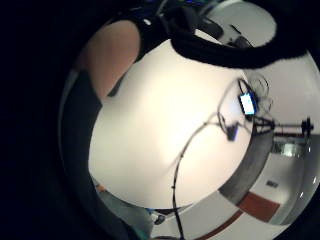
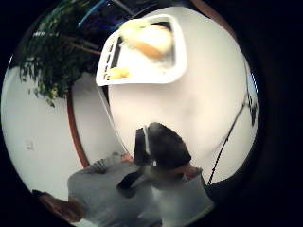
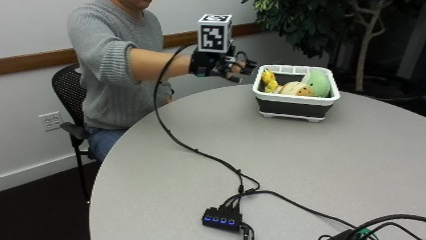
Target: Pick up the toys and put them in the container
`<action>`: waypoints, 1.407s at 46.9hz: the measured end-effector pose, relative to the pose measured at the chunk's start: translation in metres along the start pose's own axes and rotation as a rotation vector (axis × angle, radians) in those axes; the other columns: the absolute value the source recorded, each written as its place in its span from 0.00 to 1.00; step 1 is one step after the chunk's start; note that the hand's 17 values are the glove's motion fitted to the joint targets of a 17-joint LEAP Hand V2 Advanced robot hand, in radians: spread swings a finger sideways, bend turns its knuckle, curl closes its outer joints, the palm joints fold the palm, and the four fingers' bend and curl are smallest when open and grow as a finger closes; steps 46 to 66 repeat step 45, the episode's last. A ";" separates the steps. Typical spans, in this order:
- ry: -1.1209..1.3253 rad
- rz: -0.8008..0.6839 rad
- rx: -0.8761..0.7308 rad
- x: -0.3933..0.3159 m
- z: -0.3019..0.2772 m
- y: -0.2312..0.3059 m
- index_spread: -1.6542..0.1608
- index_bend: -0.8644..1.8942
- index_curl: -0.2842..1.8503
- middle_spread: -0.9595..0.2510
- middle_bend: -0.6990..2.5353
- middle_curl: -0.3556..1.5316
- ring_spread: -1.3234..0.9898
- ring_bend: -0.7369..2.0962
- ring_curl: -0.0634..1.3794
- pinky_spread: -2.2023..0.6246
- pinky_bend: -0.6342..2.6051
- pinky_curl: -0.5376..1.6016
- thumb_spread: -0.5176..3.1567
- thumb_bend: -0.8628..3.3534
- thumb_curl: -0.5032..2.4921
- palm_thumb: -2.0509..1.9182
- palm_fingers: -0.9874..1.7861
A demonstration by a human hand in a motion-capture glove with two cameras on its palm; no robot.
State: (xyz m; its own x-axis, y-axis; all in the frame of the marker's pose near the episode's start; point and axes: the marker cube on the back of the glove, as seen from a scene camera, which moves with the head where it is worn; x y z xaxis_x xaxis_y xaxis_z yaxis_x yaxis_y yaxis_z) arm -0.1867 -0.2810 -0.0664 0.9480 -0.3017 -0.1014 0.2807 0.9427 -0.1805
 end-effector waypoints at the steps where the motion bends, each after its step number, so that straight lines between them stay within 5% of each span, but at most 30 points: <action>1: 0.006 0.034 -0.004 0.009 0.004 0.010 0.72 0.37 0.34 0.69 0.25 0.34 0.54 0.31 0.29 0.80 0.47 0.41 0.48 0.20 0.31 0.51 0.28; 9: -0.135 0.214 0.016 0.047 0.013 0.060 0.72 0.38 0.33 0.68 0.26 0.33 0.54 0.31 0.27 0.80 0.46 0.41 0.49 0.20 0.30 0.52 0.29; 24: -0.177 -0.008 0.102 -0.027 0.067 0.234 0.72 0.37 0.32 0.67 0.26 0.32 0.54 0.32 0.25 0.80 0.45 0.40 0.50 0.20 0.29 0.52 0.31; 31: -0.250 0.096 0.107 -0.043 0.106 0.299 0.71 0.38 0.32 0.67 0.27 0.33 0.54 0.32 0.24 0.80 0.44 0.40 0.50 0.20 0.29 0.51 0.33; 66: -0.224 0.147 0.093 -0.038 0.123 0.307 0.71 0.39 0.33 0.67 0.27 0.34 0.53 0.32 0.23 0.80 0.43 0.40 0.51 0.20 0.28 0.51 0.34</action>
